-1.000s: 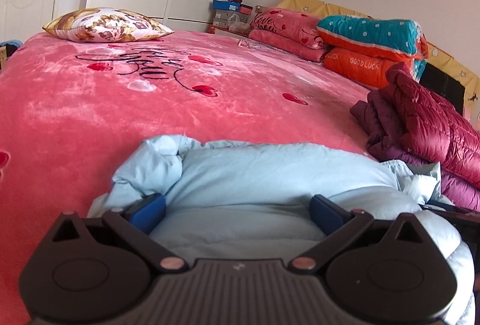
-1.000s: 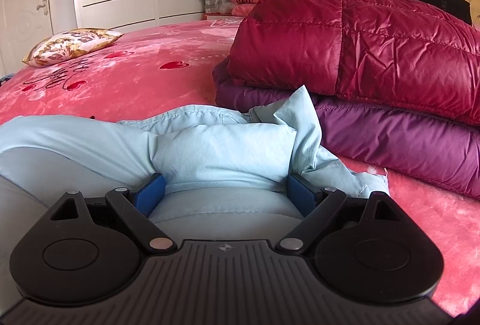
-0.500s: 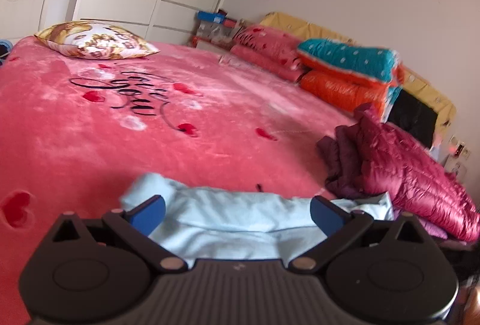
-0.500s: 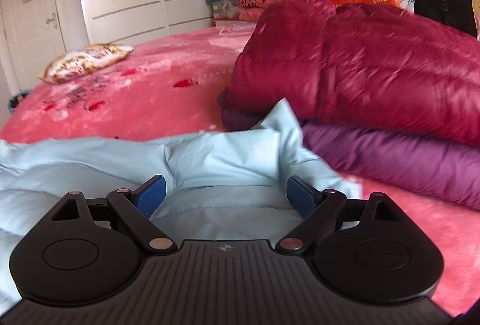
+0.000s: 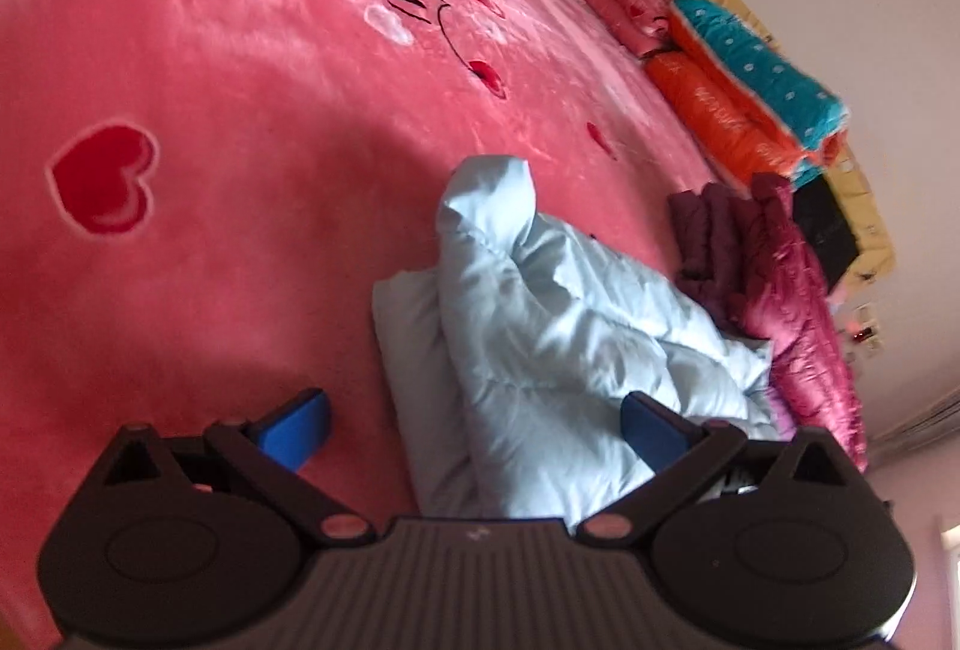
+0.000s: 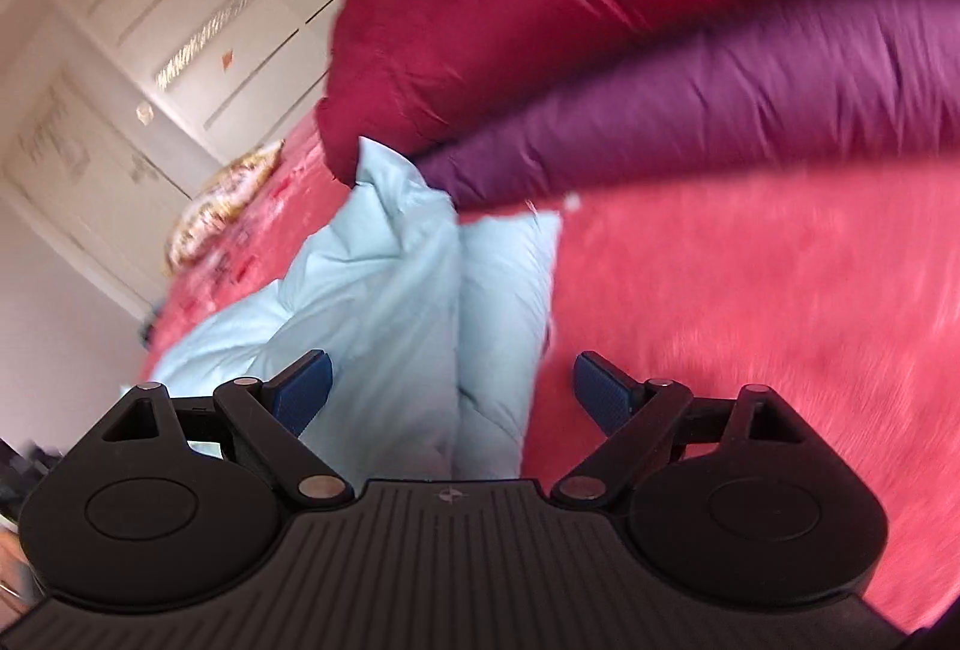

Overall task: Fold large clothes
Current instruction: 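Grasp the folded jacket bundle with both grippers and lift it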

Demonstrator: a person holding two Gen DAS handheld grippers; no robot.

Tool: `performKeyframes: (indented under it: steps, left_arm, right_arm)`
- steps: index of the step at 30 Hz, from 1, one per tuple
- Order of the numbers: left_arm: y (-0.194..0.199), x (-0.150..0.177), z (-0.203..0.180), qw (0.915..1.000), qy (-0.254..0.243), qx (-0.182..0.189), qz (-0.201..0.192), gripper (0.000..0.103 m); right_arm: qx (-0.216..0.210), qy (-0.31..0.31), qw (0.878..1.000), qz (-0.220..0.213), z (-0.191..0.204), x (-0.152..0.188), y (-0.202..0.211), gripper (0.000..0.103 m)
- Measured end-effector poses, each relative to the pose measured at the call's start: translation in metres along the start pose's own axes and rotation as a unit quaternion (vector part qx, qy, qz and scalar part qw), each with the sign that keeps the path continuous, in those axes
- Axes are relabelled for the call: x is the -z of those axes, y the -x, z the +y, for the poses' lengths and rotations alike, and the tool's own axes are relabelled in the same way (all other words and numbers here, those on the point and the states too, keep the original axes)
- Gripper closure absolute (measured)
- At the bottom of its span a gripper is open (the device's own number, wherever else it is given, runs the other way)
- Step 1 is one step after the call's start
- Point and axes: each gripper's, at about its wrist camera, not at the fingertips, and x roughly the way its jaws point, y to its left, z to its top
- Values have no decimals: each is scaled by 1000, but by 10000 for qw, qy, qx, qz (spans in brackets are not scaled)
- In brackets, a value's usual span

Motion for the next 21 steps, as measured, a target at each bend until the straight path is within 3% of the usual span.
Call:
performKeyframes:
  steps: [3,6,13,16,21]
  left_arm:
    - [-6,3,2,9993,126,347,17,1]
    - [-14,5,-1,9989,87,453,108,1]
    - [-33,10,-17,9967,-113,749,288,1]
    - [-42,13,-21,9937,-74,1044,409,1]
    - [-52,18,-31,9933,-149,1054,457,1]
  right_arm:
    - [-293,-188,9993,-102,-8,2,-3,0]
    - [-624,-319,9975,-49,-8,2,-10,0]
    - [-963,-208,9944,387,6,-5,-32,0]
    - [-1114,-238,9923,496,11,-4,-38,0]
    - [-1138,-642,9908,363,5,2,-33,0]
